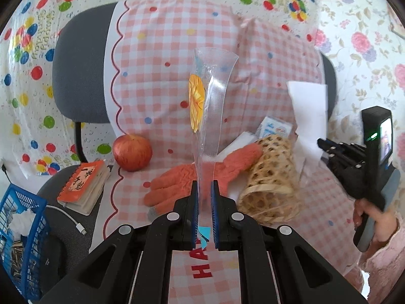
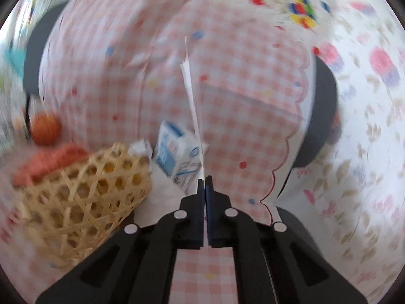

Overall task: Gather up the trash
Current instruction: 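Grasp the white paper sheet with the right gripper while the left holds the bottle, then carry bottle and paper over the bin and open both grippers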

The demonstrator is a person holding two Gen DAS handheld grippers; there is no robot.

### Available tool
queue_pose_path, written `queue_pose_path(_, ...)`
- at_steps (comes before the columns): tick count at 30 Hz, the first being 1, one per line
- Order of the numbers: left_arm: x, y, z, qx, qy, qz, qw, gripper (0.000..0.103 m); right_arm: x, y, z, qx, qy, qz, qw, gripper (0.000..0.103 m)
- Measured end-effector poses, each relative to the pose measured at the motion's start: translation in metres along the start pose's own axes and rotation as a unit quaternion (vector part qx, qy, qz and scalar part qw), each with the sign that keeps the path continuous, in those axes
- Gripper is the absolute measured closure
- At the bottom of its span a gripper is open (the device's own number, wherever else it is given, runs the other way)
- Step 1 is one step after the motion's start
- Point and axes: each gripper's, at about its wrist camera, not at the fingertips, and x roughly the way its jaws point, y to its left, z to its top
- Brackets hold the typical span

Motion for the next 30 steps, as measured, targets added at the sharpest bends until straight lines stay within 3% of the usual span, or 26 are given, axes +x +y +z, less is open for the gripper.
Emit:
queue_pose_path(7, -0.031, -0.032, -0.005, 0.017, -0.022, -0.067, 0.9973, 0.093, -0.066, -0.067, -0.012, 0.123, -0.005, 0.066, 0.990, 0.102)
queue_pose_path(12, -0.037, -0.067, -0.022, 0.043, -0.007, -0.113, 0.9926, 0.093, -0.106, -0.063, -0.042, 0.118, 0.015, 0.070, 0.990, 0.102)
queue_pose_path(18, -0.044, -0.090, -0.042, 0.060, 0.008, -0.135, 0.9889, 0.093, -0.131, -0.055, -0.076, 0.135, 0.048, 0.082, 0.986, 0.102)
queue_pose_path(25, -0.051, -0.109, -0.063, 0.084, 0.010, -0.158, 0.9838, 0.093, -0.165, -0.048, -0.108, 0.122, 0.047, 0.045, 0.990, 0.102)
queue_pose_path(30, -0.053, -0.139, -0.081, 0.121, 0.011, -0.194, 0.9735, 0.093, -0.182, -0.061, -0.127, 0.137, 0.052, 0.012, 0.989, 0.102)
